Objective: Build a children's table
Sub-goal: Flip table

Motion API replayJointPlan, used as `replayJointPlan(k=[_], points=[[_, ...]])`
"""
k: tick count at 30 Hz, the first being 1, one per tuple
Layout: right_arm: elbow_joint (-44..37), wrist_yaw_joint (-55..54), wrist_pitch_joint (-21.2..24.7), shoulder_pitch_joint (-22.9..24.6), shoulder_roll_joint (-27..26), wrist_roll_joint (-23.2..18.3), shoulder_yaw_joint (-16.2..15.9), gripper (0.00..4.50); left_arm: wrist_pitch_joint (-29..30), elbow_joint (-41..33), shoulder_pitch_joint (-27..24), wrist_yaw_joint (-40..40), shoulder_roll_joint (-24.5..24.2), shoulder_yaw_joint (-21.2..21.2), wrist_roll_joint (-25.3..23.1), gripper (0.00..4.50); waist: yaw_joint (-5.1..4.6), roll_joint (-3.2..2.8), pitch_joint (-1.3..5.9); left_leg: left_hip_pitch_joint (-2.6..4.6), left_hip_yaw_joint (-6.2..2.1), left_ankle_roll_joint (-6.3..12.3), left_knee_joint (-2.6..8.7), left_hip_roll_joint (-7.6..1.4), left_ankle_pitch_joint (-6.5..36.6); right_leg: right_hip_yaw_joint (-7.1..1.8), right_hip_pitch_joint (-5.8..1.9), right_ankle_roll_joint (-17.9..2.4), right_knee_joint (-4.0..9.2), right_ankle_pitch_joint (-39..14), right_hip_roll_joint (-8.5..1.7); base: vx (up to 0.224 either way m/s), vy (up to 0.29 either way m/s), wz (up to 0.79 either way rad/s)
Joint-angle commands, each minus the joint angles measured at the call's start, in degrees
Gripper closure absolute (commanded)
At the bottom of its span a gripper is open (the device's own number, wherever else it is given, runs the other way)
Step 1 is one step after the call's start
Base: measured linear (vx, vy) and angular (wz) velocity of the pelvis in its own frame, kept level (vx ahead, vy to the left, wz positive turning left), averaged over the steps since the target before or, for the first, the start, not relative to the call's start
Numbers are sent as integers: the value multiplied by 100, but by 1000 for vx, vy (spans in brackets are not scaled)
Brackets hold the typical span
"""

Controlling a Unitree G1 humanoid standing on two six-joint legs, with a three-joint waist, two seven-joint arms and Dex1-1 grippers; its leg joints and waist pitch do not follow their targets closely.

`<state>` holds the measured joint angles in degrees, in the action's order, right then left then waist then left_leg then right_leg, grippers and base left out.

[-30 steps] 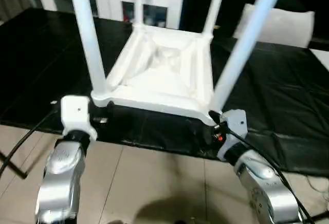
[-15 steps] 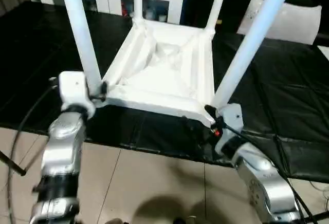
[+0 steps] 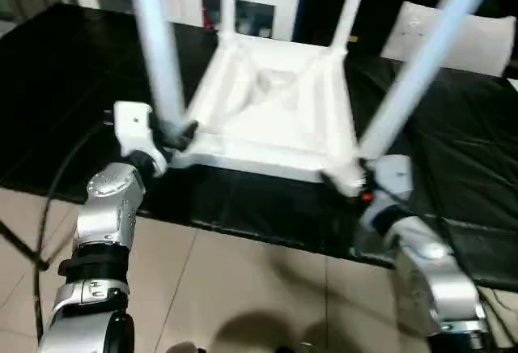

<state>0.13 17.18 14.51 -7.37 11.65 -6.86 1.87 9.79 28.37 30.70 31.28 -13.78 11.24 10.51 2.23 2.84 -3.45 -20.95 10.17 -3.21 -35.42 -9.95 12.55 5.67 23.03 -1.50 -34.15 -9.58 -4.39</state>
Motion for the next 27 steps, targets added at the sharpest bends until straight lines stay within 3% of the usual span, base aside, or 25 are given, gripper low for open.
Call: replayJointPlan(k=[1, 6, 8, 12, 27], points=[[-44, 35, -18, -24, 72, -19, 69, 0, -54, -46, 14, 283, 53, -246, 45, 21, -12, -80, 392, 72, -129, 271, 488, -378, 565, -400, -299, -1170, 319, -769, -486, 0, 0, 0], [-459, 754, 131, 134, 167, -215, -477, 0, -356, 494, 243, -535, 208, -231, -373, 49, -17, -72, 389, 63, -143, 382, 487, -386, 747, -388, -326, -1080, 363, -960, -486, 0, 0, 0], [-557, 1033, 175, 190, 219, -223, -746, 0, -442, 742, 339, -1030, 265, -127, -469, 80, -31, -65, 384, 56, -145, 374, 484, -381, 813, -387, -323, -1045, 384, -1077, -483, 0, 0, 0], [-530, 1149, 212, 153, 239, -281, -805, 0, -461, 764, 343, -1220, 322, -12, -359, 101, -37, -15, 382, 41, -148, 340, 484, -387, 830, -388, -312, -1023, 397, -1284, -495, 0, 0, 0], [-375, 1366, 266, -44, 200, -268, -1027, 0, -298, 559, 127, -1459, 650, 3, -157, 207, -23, 2, 382, 35, -145, 424, 471, -391, 701, -383, -291, -986, 396, -1330, -496, 0, 0, 0]])
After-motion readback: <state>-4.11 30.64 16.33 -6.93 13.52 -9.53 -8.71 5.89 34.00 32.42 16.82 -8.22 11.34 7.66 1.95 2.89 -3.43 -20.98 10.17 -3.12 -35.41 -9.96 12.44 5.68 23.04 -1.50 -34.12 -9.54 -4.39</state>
